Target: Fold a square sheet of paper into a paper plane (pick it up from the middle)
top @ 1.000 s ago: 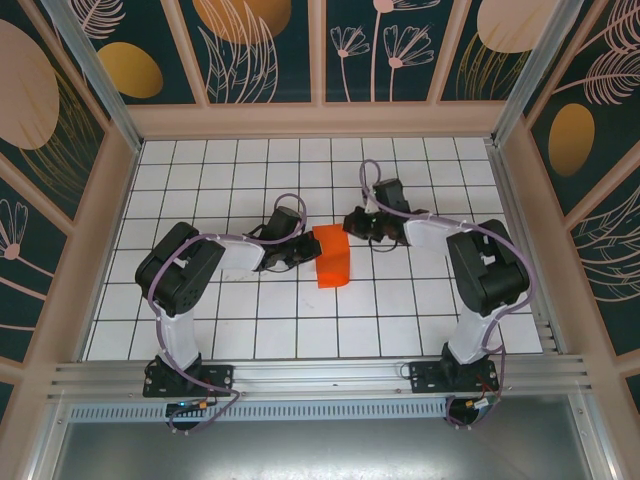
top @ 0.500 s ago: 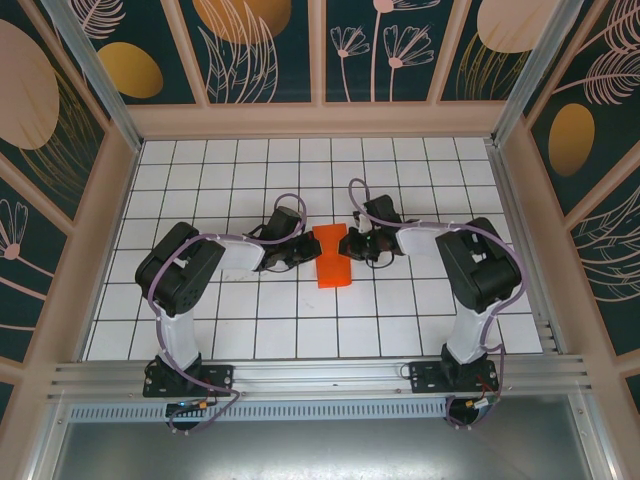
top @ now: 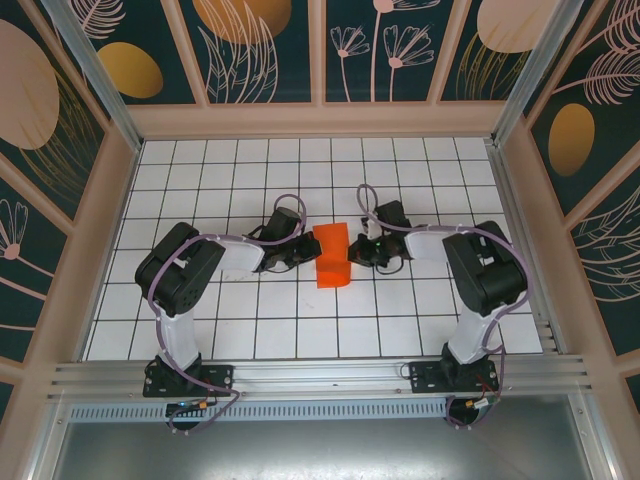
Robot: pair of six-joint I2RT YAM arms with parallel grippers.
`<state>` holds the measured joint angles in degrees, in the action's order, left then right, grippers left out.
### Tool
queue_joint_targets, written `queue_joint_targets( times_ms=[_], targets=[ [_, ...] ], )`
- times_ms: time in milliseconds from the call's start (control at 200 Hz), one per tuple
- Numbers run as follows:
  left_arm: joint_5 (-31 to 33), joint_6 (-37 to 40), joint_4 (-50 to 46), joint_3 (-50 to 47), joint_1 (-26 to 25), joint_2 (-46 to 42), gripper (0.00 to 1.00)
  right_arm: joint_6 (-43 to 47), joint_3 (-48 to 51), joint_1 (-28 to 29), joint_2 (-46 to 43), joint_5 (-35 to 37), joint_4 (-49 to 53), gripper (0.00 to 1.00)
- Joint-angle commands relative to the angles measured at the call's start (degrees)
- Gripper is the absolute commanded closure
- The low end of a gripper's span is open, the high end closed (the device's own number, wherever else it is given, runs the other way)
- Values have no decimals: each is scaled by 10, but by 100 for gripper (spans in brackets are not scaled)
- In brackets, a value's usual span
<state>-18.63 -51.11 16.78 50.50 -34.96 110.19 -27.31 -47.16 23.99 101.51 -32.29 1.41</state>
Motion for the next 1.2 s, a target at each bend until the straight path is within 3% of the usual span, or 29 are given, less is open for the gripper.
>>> queue_joint_targets(
  times_ms=[0, 160, 305, 625, 1041, 1196],
  targets=[
    [81, 9, -169, -54, 0, 71, 100, 8, 12, -12, -29, 4, 57, 100],
    [83, 11, -169, -51, 0, 73, 100, -28, -43, 23, -49, 15, 30, 100],
    [85, 15, -170, -50, 0, 72, 100, -40, -66, 37, -4, 2, 10, 100],
    [87, 20, -175, -44, -1, 75, 100, -23, -40, 50, 34, -32, 4, 100],
    [91, 12, -173, -61, -1, 77, 100, 14, 93, 46, -56, -19, 74, 100],
    [91, 14, -175, -56, -1, 78, 100, 16, 80, 37, -96, -3, 92, 100]
  ],
)
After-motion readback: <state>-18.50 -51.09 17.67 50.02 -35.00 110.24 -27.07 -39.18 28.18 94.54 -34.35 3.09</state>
